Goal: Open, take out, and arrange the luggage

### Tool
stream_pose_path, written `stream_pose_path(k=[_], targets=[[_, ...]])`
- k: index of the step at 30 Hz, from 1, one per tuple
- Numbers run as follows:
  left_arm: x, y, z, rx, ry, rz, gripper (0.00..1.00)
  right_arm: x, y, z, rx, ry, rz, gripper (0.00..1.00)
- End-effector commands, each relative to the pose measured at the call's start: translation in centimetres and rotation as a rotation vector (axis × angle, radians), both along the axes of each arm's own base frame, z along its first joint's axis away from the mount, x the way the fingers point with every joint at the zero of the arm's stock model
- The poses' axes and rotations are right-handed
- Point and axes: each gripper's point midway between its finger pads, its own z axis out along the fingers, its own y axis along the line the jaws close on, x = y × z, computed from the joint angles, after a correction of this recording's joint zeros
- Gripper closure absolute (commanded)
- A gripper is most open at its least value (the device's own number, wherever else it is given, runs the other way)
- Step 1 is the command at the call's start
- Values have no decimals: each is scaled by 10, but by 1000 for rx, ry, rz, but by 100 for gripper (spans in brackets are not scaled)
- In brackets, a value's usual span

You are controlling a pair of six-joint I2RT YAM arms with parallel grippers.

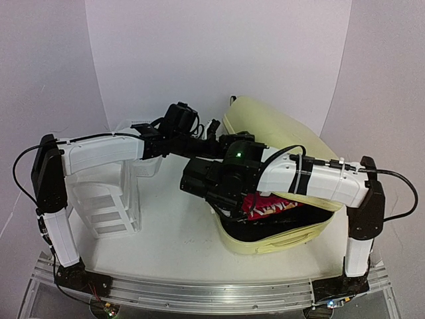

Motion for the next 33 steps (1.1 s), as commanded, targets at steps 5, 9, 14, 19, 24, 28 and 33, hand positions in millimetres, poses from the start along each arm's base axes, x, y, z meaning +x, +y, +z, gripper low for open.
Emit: stream_pose_path(k=[5, 9, 14, 19, 24, 28, 33], targets=[[1, -14, 68, -166, -151, -33, 20, 23, -26, 21, 11, -74, -87, 14], [4, -3, 52, -105, -153, 2, 19, 27, -28, 22, 21, -67, -97, 36], [23, 68, -9, 265, -151, 184, 19, 33, -36, 32, 44, -71, -117, 63], [10, 125, -56, 398, -79, 279, 12, 41, -50, 42, 81, -67, -149, 83], [2, 104, -83, 374, 87, 237, 11, 49, -65, 48, 110, -59, -180, 100], [14, 76, -91, 370, 97, 217, 11, 58, -82, 53, 134, -58, -221, 100], [33, 42, -101, 357, 119, 209, 17, 60, -102, 73, 199, -89, -252, 100]])
